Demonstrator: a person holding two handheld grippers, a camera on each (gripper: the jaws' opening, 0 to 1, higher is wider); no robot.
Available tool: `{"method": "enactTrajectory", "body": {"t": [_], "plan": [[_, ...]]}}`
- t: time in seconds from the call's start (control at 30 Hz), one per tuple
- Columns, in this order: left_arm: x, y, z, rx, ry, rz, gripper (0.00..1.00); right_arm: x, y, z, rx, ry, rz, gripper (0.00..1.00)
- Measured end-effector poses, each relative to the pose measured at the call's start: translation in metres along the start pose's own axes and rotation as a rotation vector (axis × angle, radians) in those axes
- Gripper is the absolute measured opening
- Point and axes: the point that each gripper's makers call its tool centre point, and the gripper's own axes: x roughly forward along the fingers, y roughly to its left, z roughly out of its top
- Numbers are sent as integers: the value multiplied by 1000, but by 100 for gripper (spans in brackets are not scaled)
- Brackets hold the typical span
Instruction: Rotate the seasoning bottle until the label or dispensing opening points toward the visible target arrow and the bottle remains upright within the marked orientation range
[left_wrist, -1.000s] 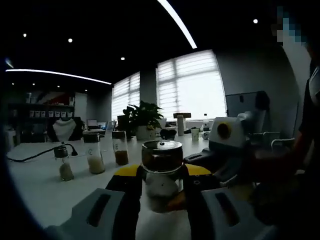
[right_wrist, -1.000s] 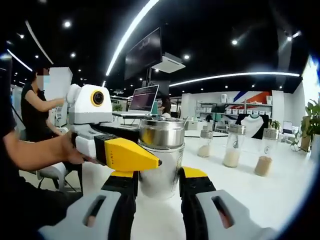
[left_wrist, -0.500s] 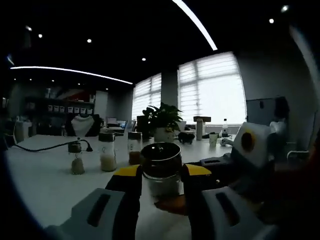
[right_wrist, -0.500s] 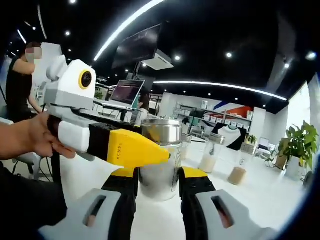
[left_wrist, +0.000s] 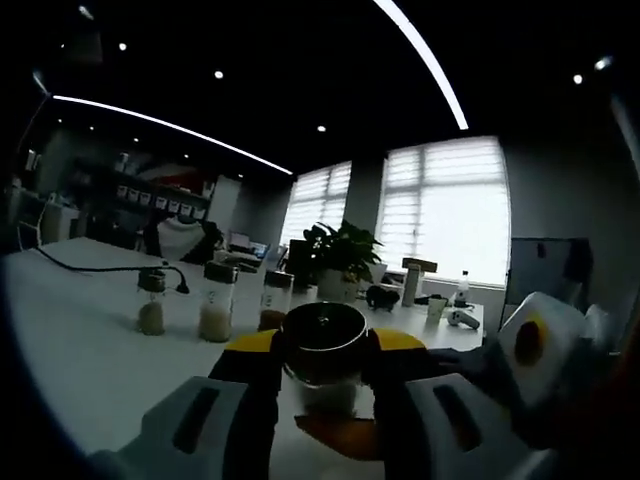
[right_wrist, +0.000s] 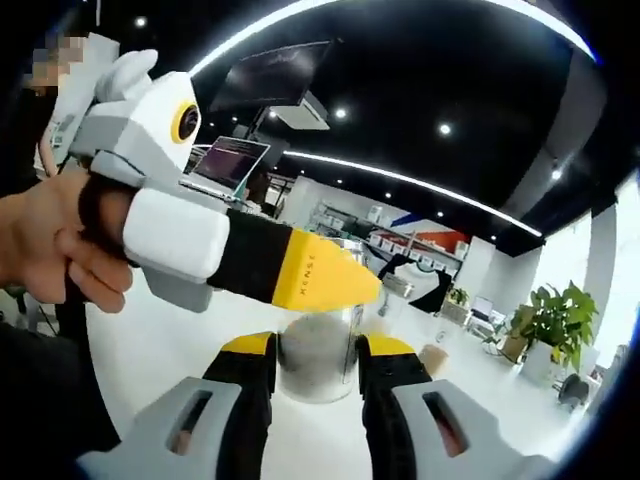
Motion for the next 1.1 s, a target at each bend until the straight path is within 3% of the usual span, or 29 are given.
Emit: {"method": "enactTrajectory", "body": {"t": [0.1,0.3,0.47,0.7,0.83,0.97,1.1], "plan": [[-2,1,1,-3,1,-5,36,0,2,2,9,-29,47,31],[-3,-5,4,33,4,-79,36,-3,4,10,27,-92,102,32],[-9,-6,3,0,-3,-129,35,-6,12,14,100,-131,194,32],[-15,-24,-1,159,24,-254,35,-8,19,9,243,-119,302,31],[-17,-28,-4,173,57,-294,35,-10,23,7,255,-113,344,32],[-19,-39,-4,218,98,-396,35,-15,28,10,332,-136,402,33],[-15,-43,-4,226,138,-464,36,-18,30,13,337,-140,407,33]]}}
